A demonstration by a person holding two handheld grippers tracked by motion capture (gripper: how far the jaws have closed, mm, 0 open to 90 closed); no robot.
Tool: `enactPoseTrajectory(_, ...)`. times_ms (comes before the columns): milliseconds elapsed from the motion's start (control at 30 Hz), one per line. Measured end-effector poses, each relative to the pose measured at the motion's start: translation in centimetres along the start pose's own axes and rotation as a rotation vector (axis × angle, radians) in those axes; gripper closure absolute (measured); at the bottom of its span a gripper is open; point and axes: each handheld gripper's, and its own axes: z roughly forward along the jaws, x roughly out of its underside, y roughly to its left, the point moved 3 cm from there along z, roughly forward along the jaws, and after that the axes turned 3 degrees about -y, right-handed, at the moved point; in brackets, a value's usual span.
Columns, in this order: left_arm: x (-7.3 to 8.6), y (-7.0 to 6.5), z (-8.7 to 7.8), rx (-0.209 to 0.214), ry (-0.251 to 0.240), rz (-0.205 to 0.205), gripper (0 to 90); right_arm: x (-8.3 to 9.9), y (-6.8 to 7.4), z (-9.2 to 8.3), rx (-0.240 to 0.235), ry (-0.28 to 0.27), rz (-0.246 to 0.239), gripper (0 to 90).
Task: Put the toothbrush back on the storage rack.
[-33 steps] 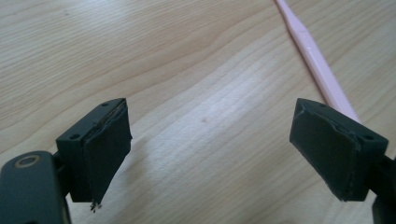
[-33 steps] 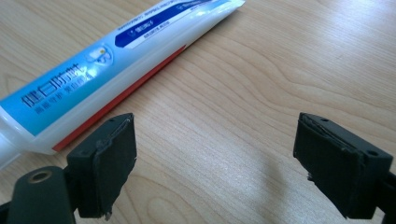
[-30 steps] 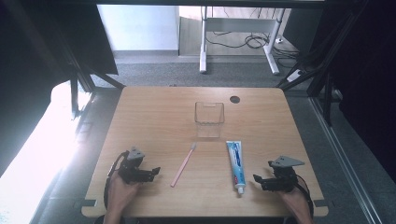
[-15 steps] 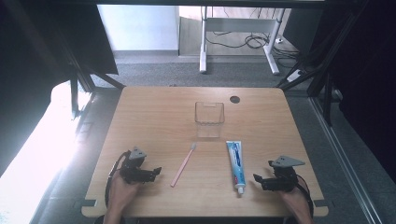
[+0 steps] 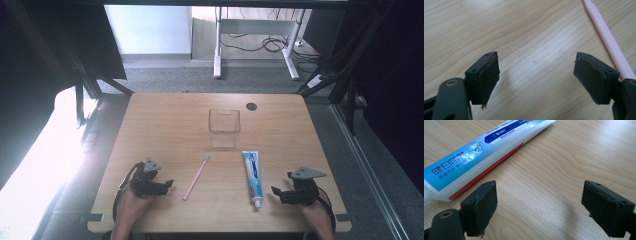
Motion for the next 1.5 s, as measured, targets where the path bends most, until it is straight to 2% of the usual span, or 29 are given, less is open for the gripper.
enactPoseTrajectory(33,-0.1,-0.1,-0.2,0.003,-0.005,0.011,27.7,0.0,0.0,0.0,0.0,0.0,0.0,13.9)
enactPoseTrajectory(133,-0.2,-0.2,-0.4,0.013,-0.011,0.013,39.8,0.0,0.0,0.0,0.0,-0.002,-0.002,13.9)
enactPoseTrajectory(167,-0.2,-0.2,-0.5,0.018,-0.012,0.014,39.8,0.0,0.0,0.0,0.0,-0.002,-0.002,13.9)
enactPoseTrajectory(200,-0.2,-0.3,-0.5,0.021,-0.015,0.015,45.2,0.0,0.0,0.0,-0.002,-0.003,-0.001,14.0)
enactPoseTrajectory(300,-0.3,-0.5,-0.6,0.026,-0.018,0.022,49.7,0.0,0.0,0.0,0.0,-0.005,-0.003,14.1)
enactPoseTrajectory(333,-0.4,-0.6,-0.6,0.045,-0.019,0.023,53.8,-0.1,0.0,-0.1,0.001,-0.007,-0.002,14.1)
enactPoseTrajectory(533,-0.6,-1.1,-0.6,0.059,-0.013,0.034,60.0,-0.1,0.0,-0.1,0.0,-0.008,-0.003,14.2)
enactPoseTrajectory(600,-0.7,-1.3,-0.7,0.061,-0.011,0.039,66.8,-0.1,0.1,0.0,0.0,-0.007,-0.005,14.2)
enactPoseTrajectory(667,-0.8,-1.5,-0.7,0.071,-0.013,0.038,68.8,-0.1,0.1,0.0,0.0,-0.006,-0.006,14.3)
enactPoseTrajectory(700,-0.9,-1.7,-0.8,0.082,-0.015,0.032,73.9,-0.1,0.1,0.0,0.0,-0.006,-0.007,14.3)
enactPoseTrajectory(800,-1.1,-1.9,-0.8,0.091,-0.024,0.034,81.2,-0.1,0.1,0.0,-0.001,-0.008,-0.006,14.3)
enactPoseTrajectory(933,-1.3,-2.3,-0.8,0.126,-0.028,0.04,89.3,-0.1,0.1,0.0,-0.003,-0.012,-0.004,14.3)
enactPoseTrajectory(1000,-1.6,-2.8,-0.7,0.127,-0.024,0.061,89.6,-0.1,0.1,0.0,-0.001,-0.013,-0.004,14.3)
enactPoseTrajectory(1167,-1.9,-3.5,-0.5,0.126,-0.021,0.074,89.8,-0.1,0.1,0.0,-0.002,-0.014,-0.006,14.3)
enactPoseTrajectory(1333,-2.3,-4.7,0.1,0.15,-0.007,0.108,89.9,-0.1,0.0,0.1,0.001,-0.009,-0.008,14.4)
enactPoseTrajectory(1400,-2.5,-5.5,0.3,0.174,-0.003,0.119,89.9,-0.1,0.0,0.1,0.003,-0.009,-0.008,14.4)
enactPoseTrajectory(1500,-2.7,-5.9,0.4,0.189,-0.001,0.129,89.9,0.0,0.0,0.0,0.004,-0.007,-0.006,14.4)
